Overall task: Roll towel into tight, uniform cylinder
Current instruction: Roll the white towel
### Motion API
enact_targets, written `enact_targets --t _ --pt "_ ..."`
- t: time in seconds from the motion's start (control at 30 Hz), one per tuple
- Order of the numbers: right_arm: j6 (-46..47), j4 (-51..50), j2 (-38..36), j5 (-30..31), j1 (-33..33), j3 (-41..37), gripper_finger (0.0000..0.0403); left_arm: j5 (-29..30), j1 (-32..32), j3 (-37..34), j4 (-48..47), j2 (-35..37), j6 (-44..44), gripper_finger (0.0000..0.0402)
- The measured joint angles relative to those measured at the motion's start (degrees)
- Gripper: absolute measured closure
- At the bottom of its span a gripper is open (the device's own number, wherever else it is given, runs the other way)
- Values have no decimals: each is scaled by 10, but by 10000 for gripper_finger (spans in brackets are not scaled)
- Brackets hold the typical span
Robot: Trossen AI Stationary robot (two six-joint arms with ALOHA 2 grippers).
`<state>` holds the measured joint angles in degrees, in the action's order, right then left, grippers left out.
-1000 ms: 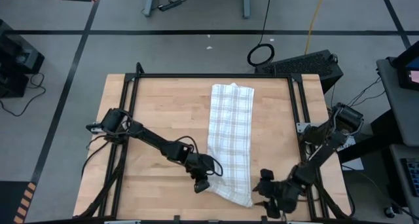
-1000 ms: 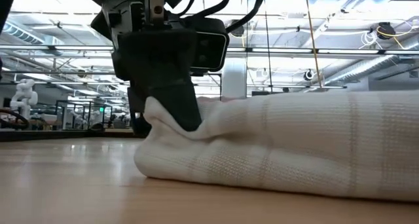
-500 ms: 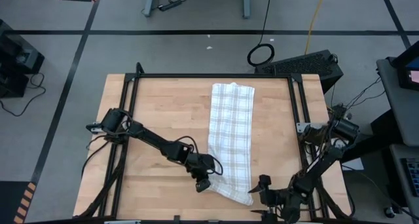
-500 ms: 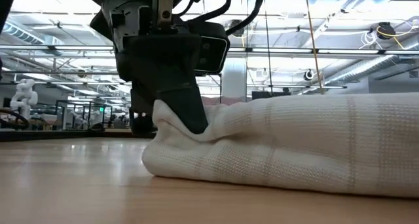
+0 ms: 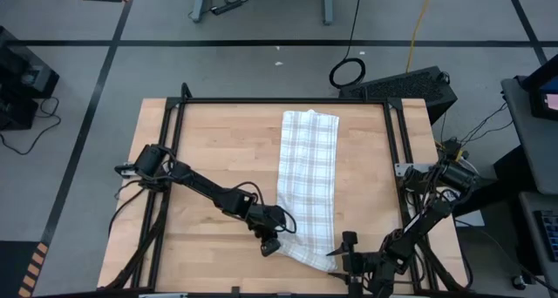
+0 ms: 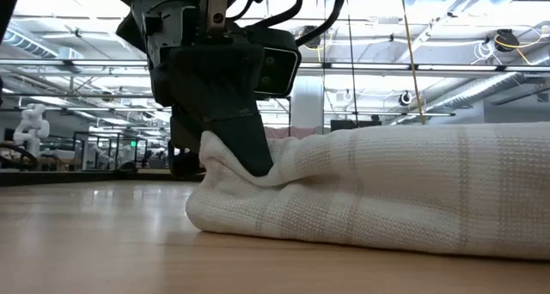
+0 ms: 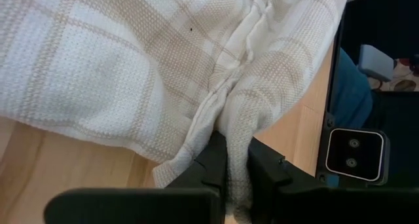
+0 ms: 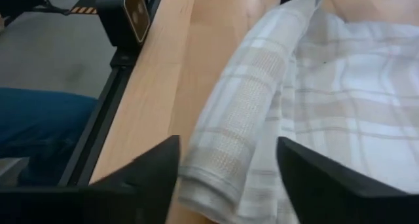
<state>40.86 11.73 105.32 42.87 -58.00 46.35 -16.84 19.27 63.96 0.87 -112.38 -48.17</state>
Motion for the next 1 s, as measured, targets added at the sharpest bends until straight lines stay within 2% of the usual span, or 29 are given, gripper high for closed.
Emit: enact_targets --t 0.23,0.43,0.63,0.87,1.0 --pt "-1 -2 0 -56 18 0 292 0 0 0 1 0 5 366" --pt "-13 -14 -7 -58 24 0 390 -2 3 0 4 0 9 366" --pt "11 -88 -50 -61 32 0 381 -24 6 0 5 0 21 366" --pt "17 -131 -68 -132 48 0 392 -66 12 0 46 0 55 366" --pt "19 -133 -68 -149 59 0 394 -71 11 0 38 0 56 366"
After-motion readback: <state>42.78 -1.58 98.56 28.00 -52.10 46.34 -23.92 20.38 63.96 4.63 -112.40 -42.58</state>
